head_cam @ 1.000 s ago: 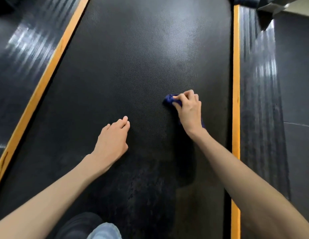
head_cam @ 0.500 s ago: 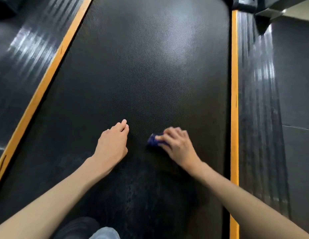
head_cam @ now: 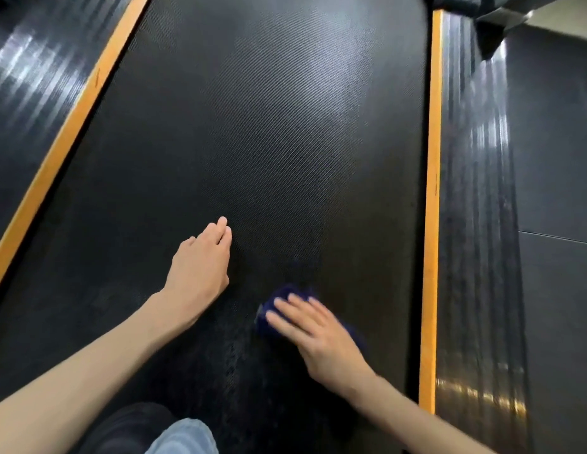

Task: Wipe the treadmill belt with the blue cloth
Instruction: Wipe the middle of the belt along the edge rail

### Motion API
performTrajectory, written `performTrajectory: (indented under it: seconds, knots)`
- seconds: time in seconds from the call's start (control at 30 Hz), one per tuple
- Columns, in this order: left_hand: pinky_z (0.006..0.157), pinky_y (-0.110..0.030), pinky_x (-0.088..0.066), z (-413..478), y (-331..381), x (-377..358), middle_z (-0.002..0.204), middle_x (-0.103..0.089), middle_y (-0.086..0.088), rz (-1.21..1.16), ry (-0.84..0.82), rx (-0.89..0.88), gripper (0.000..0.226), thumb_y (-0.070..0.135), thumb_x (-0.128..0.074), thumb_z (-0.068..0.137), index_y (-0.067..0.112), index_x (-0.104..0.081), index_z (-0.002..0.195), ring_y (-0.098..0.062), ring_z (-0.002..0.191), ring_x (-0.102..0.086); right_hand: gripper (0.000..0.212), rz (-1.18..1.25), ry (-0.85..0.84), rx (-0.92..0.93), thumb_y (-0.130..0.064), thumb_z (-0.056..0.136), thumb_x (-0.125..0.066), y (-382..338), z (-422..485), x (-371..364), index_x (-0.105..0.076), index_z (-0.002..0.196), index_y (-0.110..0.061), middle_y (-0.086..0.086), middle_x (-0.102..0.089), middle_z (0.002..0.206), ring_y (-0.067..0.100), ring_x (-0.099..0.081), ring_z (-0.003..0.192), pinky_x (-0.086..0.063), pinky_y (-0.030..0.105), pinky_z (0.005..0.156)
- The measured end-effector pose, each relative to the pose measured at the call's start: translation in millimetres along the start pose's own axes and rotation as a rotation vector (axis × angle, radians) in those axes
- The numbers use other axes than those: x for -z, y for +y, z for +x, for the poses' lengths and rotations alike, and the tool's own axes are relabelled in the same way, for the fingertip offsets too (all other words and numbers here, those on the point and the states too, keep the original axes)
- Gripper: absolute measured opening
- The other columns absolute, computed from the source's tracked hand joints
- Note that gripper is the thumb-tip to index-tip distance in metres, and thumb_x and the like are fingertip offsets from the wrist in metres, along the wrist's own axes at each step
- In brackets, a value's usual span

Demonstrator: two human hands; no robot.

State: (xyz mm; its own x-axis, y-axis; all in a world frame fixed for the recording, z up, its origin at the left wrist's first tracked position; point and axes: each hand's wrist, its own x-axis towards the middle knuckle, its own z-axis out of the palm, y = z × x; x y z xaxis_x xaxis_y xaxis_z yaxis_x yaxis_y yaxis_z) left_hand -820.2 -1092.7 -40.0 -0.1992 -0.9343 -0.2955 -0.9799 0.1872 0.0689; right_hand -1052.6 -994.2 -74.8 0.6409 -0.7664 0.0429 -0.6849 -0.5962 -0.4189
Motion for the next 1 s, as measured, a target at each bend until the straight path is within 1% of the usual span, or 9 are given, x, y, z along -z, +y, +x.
performTrajectory:
  seconds: [0.07,0.13,0.33,0.4,0.47,0.53,0.67,0.8,1.0]
  knots:
    - [0.065,-0.045,-0.055,-1,-4,-4,0.124,-0.057,-0.023,0.005,0.013,-0.009,0.066,-0.015,-0.068,0.047,-0.011,-0.060,0.113,-0.035,0.098,-0.065,0.062,-0.021,-0.113,0.190,-0.015,0.085,-0.046,5,-19,0,-0.032,0.144,-0.028,-0.003,-0.036,0.149,0.016,-0.027,0.140,-0.025,0.036,0.114]
    - [0.062,-0.044,-0.054,-2,-4,-3,0.124,-0.057,-0.022,0.009,0.024,-0.009,0.066,-0.018,-0.066,0.047,-0.011,-0.060,0.112,-0.034,0.099,-0.065,0.057,-0.041,-0.111,0.225,-0.011,0.086,-0.043,39,-1,13,-0.039,0.141,-0.023,0.001,-0.041,0.146,0.018,-0.032,0.138,-0.024,0.035,0.114]
    - [0.077,-0.049,-0.052,-5,0,-1,0.138,-0.046,-0.021,-0.040,-0.011,0.023,0.067,-0.016,-0.062,0.058,-0.010,-0.051,0.124,-0.035,0.121,-0.052,0.053,-0.032,0.240,-0.433,-0.007,0.085,-0.032,174,94,70,-0.048,0.135,-0.009,0.014,-0.048,0.138,0.031,-0.041,0.131,-0.020,0.038,0.113]
    - [0.091,-0.046,-0.047,-6,3,7,0.150,-0.029,-0.014,-0.024,-0.009,0.003,0.072,-0.011,-0.059,0.068,-0.003,-0.037,0.137,-0.028,0.134,-0.037,0.054,-0.005,0.313,-0.598,0.000,0.084,-0.036,197,120,81,-0.047,0.136,-0.008,0.016,-0.045,0.141,0.034,-0.037,0.133,-0.016,0.043,0.114]
    - [0.102,-0.033,-0.037,-7,5,15,0.157,-0.006,-0.002,0.004,-0.055,0.009,0.075,-0.001,-0.051,0.080,0.009,-0.017,0.147,-0.017,0.143,-0.016,0.056,0.028,0.372,-0.703,0.003,0.083,-0.039,196,133,83,-0.045,0.138,-0.009,0.015,-0.043,0.142,0.032,-0.034,0.135,-0.016,0.042,0.117]
    - [0.103,-0.029,-0.034,-8,6,19,0.157,-0.001,0.002,-0.007,-0.088,0.022,0.074,0.000,-0.047,0.084,0.012,-0.012,0.148,-0.013,0.144,-0.010,0.057,0.037,0.382,-0.672,0.002,0.082,-0.040,174,122,75,-0.045,0.138,-0.010,0.013,-0.044,0.142,0.029,-0.037,0.133,-0.020,0.037,0.116]
    - [0.099,-0.036,-0.041,-9,0,12,0.155,-0.017,-0.004,-0.056,-0.017,0.022,0.073,-0.006,-0.052,0.076,0.006,-0.028,0.144,-0.018,0.141,-0.024,0.058,0.036,0.310,-0.588,0.002,0.083,-0.045,87,29,40,-0.043,0.139,-0.013,0.006,-0.043,0.144,0.022,-0.039,0.133,-0.025,0.033,0.114]
    - [0.069,-0.045,-0.054,-5,-4,-2,0.132,-0.052,-0.021,-0.031,0.017,-0.028,0.074,-0.016,-0.066,0.047,-0.010,-0.055,0.120,-0.034,0.114,-0.058,0.060,0.042,0.251,-0.671,-0.006,0.084,-0.033,-3,-50,6,-0.037,0.143,-0.017,0.000,-0.034,0.149,0.017,-0.030,0.138,-0.020,0.033,0.115]
    - [0.063,-0.042,-0.055,-3,-5,-3,0.127,-0.056,-0.021,0.039,0.045,-0.043,0.075,-0.015,-0.071,0.042,-0.009,-0.059,0.116,-0.035,0.104,-0.063,0.056,0.117,0.391,-0.694,0.000,0.083,-0.045,42,-7,19,-0.046,0.137,-0.011,0.002,-0.043,0.144,0.015,-0.033,0.137,-0.019,0.032,0.117]
